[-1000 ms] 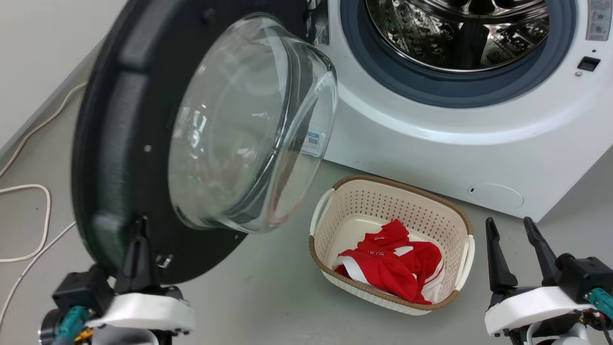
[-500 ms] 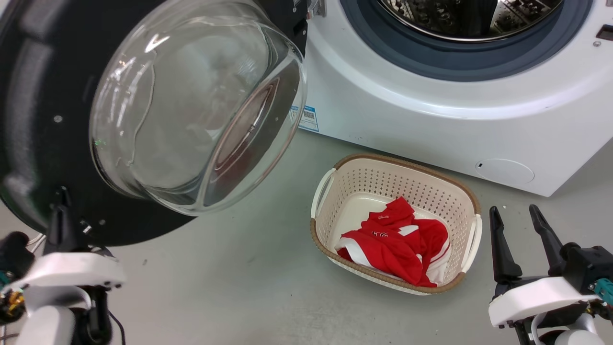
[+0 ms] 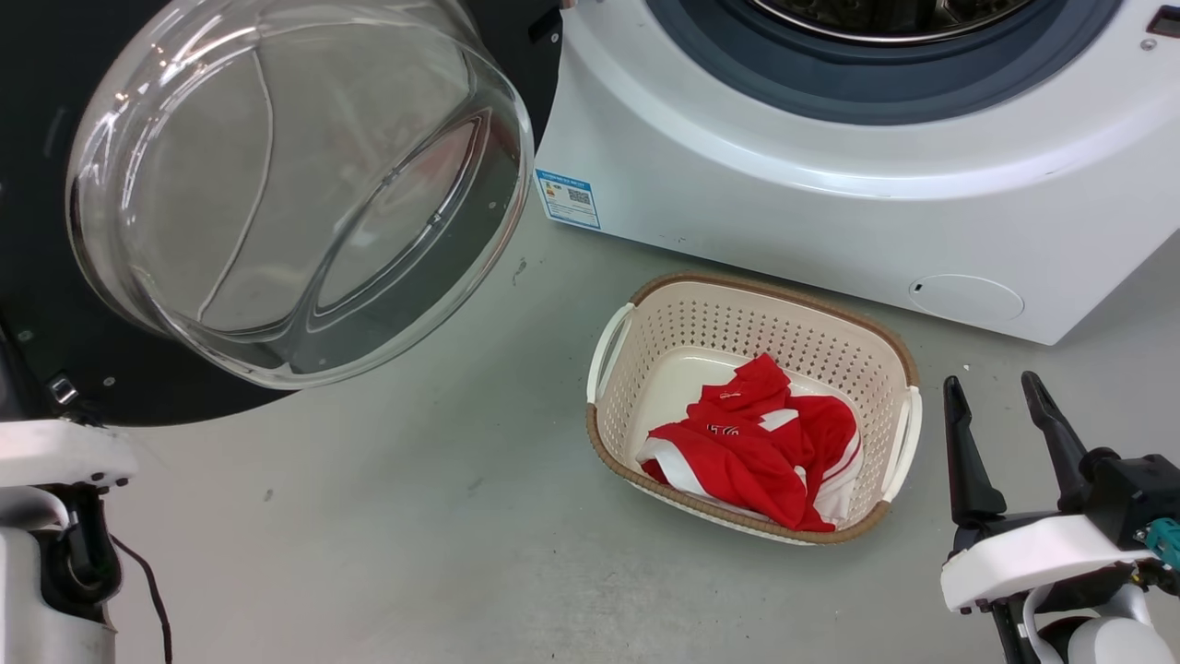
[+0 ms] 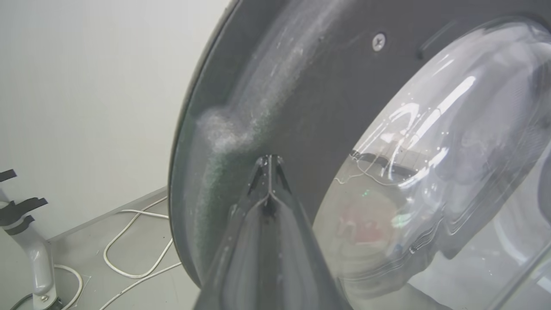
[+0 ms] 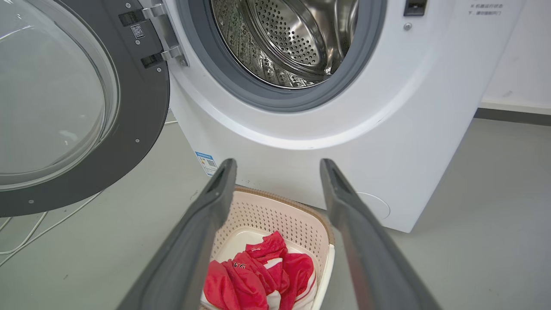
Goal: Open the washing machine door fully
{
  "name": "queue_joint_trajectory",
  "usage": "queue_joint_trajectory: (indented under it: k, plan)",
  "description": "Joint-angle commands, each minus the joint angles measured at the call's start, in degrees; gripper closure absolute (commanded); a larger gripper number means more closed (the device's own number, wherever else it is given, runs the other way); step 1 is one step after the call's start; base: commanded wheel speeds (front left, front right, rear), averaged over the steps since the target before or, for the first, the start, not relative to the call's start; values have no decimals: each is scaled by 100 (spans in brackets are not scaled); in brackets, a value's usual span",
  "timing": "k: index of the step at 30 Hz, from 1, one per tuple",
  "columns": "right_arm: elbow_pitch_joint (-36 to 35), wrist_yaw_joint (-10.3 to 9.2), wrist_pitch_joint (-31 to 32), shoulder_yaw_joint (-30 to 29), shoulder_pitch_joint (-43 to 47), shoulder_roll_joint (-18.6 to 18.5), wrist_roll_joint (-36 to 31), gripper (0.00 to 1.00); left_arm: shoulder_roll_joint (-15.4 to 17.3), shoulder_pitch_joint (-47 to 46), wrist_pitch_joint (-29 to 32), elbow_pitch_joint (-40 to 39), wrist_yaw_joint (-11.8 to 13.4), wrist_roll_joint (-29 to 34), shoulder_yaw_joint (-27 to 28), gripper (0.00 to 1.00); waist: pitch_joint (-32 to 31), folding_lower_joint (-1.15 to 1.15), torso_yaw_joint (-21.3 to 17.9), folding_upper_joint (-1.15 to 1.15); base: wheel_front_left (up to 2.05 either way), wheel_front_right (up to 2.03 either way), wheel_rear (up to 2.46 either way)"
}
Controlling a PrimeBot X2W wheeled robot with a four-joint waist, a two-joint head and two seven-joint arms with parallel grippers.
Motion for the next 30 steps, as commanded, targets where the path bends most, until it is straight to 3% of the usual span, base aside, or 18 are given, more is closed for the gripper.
queue_joint_trajectory:
  k: [1,7,14,22,30]
  plan:
    - [7,-4,-10,11,-83,9,-22,0,1,-122,-11,125,-52,63,127,100,2,-1,-24,0,0,0,0]
    - [80,-4,-55,18,-61,9,-29,0,-140,-93,-11,240,-182,460,334,100,-88,-1,-80,0,0,0,0]
    - [253,-4,-172,86,35,9,126,0,-439,664,-12,-449,-167,1225,286,100,-435,-1,-228,0,0,0,0]
    - [397,-4,-307,188,124,10,190,0,-844,1667,-12,-1436,-220,1766,-142,100,-754,-1,-575,0,0,0,0]
    - [400,-4,-415,211,54,10,82,0,-1183,1794,-12,-1762,-443,1947,-769,100,-925,-1,-1124,0,0,0,0]
